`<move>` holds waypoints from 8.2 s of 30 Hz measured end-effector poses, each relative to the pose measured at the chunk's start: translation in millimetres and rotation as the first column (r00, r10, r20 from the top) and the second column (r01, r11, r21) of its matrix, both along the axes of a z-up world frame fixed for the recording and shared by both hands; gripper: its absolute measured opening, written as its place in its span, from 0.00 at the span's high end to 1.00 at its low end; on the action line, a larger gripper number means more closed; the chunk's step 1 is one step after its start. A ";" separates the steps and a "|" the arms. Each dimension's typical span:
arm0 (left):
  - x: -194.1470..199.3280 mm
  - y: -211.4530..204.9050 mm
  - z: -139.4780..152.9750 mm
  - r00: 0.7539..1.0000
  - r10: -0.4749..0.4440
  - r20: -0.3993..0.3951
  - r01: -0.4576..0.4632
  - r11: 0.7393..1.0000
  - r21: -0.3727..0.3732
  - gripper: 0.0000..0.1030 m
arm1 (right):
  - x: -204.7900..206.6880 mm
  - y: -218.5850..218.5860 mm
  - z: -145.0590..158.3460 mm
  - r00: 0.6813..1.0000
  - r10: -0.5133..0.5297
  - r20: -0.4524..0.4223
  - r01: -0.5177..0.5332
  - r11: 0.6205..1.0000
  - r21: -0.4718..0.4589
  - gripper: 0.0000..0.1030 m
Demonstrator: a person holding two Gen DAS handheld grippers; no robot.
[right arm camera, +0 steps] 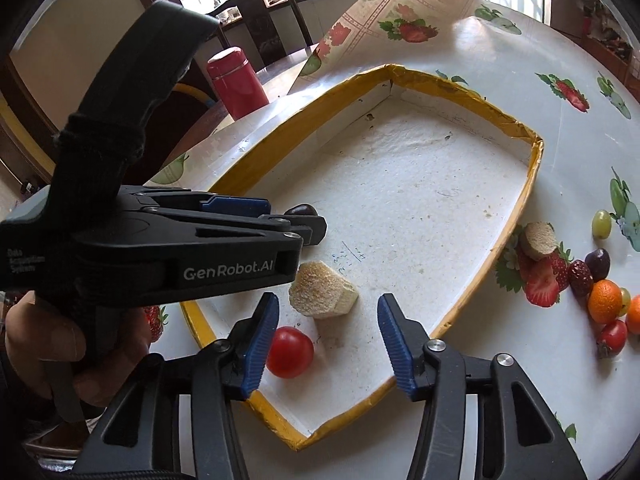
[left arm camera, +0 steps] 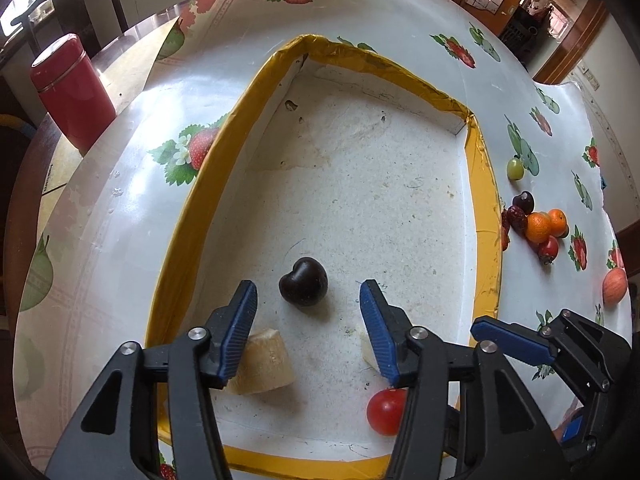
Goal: Organize fruits
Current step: 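Open the right gripper to drop the slice while the left gripper releases the plum, then move both grippers back to the fruit cluster, then grasp a brown kiwi with the right gripper while the left gripper grasps a red tomato, then carry the kiwi and the tomato over the yellow tray with both grippers, then open the right gripper to drop the kiwi while the left gripper releases the tomato, then move both grippers back to the fruit cluster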
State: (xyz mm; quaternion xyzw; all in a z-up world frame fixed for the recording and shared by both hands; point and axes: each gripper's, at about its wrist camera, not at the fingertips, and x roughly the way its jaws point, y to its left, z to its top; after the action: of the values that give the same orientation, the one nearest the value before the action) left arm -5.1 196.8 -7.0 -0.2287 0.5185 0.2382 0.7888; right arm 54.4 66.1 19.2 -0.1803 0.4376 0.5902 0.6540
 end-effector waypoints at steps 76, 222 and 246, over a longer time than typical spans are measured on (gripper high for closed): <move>184.5 -178.7 -25.2 0.942 -0.330 0.067 0.335 0.938 -0.092 0.50 | 236.6 -158.5 -38.2 0.928 -0.371 0.039 0.369 0.928 0.042 0.61; 11.3 -55.8 105.8 0.994 -0.068 0.082 0.047 0.969 0.241 0.45 | 74.2 -80.3 45.4 0.975 -0.213 0.068 0.208 0.975 0.081 0.58; 23.9 -108.5 125.5 0.984 -0.147 0.100 0.120 0.964 0.236 0.45 | 90.6 -172.8 66.6 0.927 -0.366 0.079 0.356 0.927 0.123 0.58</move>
State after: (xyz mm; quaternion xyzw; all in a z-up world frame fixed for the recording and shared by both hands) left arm 18.7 88.4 118.6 -0.1141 0.4549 0.2290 0.8530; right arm 145.0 -106.7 85.7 -0.0909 0.3979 0.4723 0.7812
